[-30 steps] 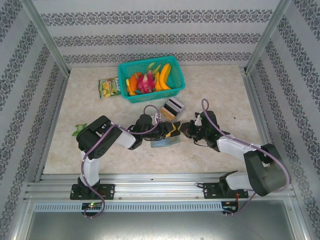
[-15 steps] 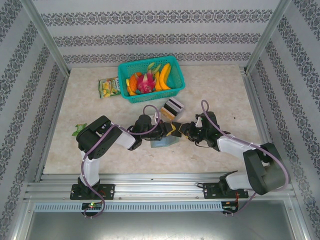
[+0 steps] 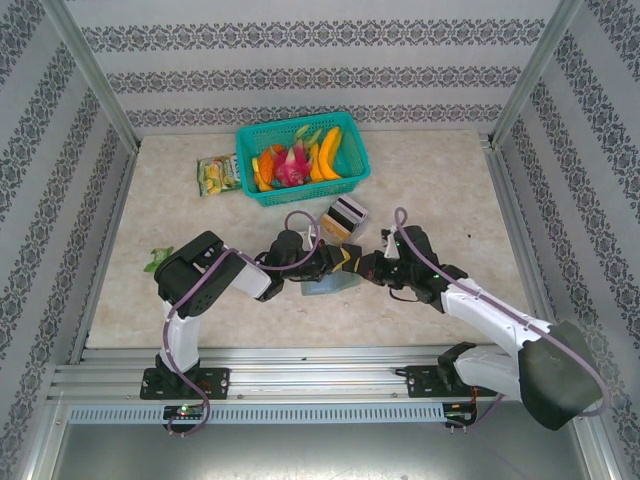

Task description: Put the credit cards into the card holder

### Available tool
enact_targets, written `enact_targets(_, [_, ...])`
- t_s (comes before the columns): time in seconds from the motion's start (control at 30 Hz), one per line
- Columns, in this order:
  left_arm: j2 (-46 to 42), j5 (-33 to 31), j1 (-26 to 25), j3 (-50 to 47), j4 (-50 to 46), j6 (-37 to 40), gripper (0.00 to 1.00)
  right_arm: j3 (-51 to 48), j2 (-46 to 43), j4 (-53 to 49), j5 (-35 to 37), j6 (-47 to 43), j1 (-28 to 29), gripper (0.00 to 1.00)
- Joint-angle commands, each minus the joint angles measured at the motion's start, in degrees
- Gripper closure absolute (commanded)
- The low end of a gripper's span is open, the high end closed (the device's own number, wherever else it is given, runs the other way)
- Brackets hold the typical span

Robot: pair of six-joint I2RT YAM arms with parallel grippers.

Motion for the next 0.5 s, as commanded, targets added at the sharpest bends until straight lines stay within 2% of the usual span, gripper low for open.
enact_targets(0.0, [0.73, -0.42, 0.46, 1.36, 2.85, -0.28, 0.93, 2.64, 3.59, -0.38, 3.72, -1.45, 2.79, 1.00])
enact_targets(0.23, [0.61, -0.07, 0.46, 1.39, 3.12, -0.46, 0.93, 3.28, 10.57, 4.06, 5.07, -1.04, 4.10, 1.00])
enact_targets(0.47, [-0.49, -1.20, 0.98, 0.96, 2.58, -0.06, 0.93, 3.56, 13.34, 1.73, 9.56, -1.97, 4.21, 1.00])
